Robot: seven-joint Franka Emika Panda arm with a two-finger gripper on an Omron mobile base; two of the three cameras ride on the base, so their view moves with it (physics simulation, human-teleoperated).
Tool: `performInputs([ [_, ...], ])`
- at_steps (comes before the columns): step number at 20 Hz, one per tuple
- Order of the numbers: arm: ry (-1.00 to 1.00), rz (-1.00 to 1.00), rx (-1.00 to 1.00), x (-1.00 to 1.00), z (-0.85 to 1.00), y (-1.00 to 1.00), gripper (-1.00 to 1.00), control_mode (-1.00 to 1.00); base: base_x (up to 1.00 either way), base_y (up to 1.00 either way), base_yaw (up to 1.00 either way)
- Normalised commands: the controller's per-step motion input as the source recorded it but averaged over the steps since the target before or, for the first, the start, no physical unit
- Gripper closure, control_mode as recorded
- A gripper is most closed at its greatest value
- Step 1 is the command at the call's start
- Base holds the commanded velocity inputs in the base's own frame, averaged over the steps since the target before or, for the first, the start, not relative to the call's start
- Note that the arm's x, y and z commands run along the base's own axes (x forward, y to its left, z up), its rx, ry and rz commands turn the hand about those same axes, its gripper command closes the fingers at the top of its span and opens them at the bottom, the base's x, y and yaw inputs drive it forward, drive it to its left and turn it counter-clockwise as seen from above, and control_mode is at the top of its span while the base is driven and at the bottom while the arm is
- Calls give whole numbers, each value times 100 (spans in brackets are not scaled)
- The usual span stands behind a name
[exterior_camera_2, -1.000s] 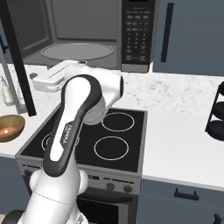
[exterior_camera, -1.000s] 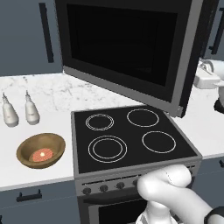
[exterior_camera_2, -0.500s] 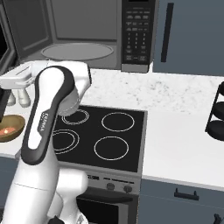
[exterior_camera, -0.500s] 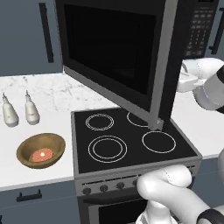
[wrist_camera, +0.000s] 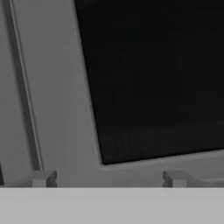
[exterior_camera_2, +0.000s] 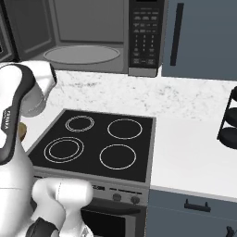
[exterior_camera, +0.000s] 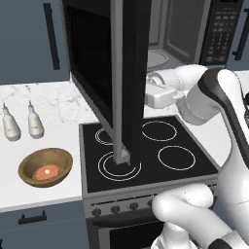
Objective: Open the microwave, place the bowl with waffle inside the microwave, then close the microwave door and turn it on.
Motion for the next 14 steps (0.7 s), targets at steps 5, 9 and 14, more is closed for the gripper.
performInputs([
  [5, 0, 2, -8, 0, 0, 67, -100, -100, 0, 0, 0],
  [9, -3, 0, -1, -3, 0, 15, -100, -100, 0, 0, 0],
  [14, -12, -13, 0, -4, 2, -39, -100, -100, 0, 0, 0],
])
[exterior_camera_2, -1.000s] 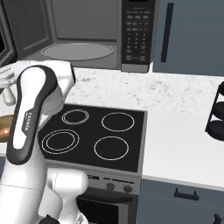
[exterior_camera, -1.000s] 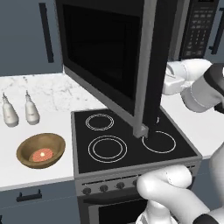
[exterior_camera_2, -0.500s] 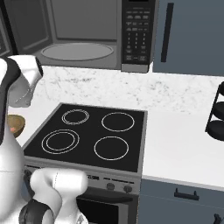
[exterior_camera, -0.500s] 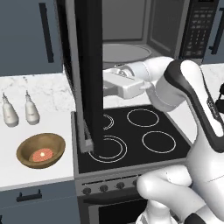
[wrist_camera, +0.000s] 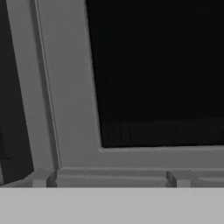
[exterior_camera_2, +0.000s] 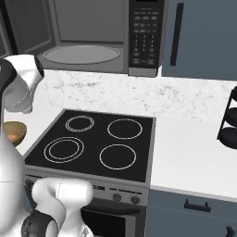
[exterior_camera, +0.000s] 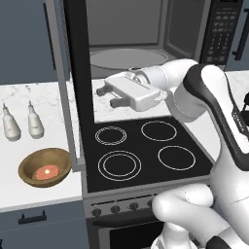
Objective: Open the microwave, place the bowl with waffle inside the microwave, then close the microwave door and turn it on.
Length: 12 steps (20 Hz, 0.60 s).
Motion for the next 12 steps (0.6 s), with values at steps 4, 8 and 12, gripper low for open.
performInputs([
  [4, 0, -32, 0, -27, 0, -100, -100, -100, 0, 0, 0],
  [8, 7, -41, -10, -3, 0, -75, -100, -100, 0, 0, 0],
  [12, 39, -38, -13, -4, 1, -28, -100, -100, 0, 0, 0],
])
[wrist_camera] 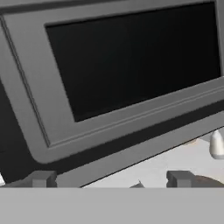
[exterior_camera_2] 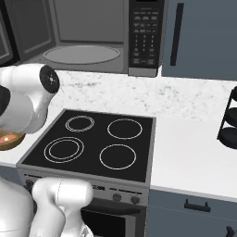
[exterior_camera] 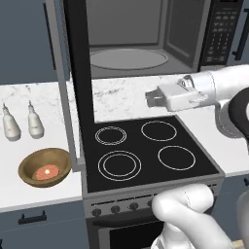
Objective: Open the microwave, place the bowl with waffle inside the microwave, then close the microwave door and turn it on.
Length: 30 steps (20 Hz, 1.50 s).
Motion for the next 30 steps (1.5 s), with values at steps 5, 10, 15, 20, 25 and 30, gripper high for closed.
performInputs([
  [5, 38, -24, -9, 0, -41, -11, -100, -100, 0, 0, 0],
  [10, 48, -3, 5, 0, -52, -9, -100, -100, 0, 0, 0],
  [15, 15, -1, -6, 20, -87, 18, -100, -100, 0, 0, 0],
  [20, 9, -28, -31, 30, -78, 16, -100, -100, 0, 0, 0],
  [25, 24, -30, -13, 53, -22, 0, -100, -100, 0, 0, 0],
  [30, 20, -12, -10, 36, -52, 19, -100, -100, 0, 0, 0],
])
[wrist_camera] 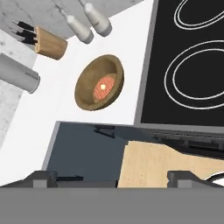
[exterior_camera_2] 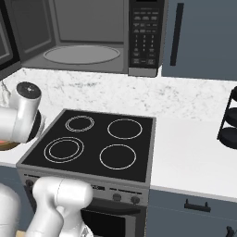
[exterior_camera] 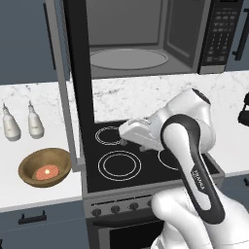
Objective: Open the microwave, place the bowl with waffle inside the microwave, then close the microwave door and turn it on.
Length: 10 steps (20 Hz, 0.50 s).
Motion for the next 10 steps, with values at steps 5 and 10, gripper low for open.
performInputs([
  [5, 0, -1, -16, 21, -43, 40, -100, -100, 0, 0, 0],
  [10, 7, 3, -9, 35, -26, 41, -100, -100, 0, 0, 0],
])
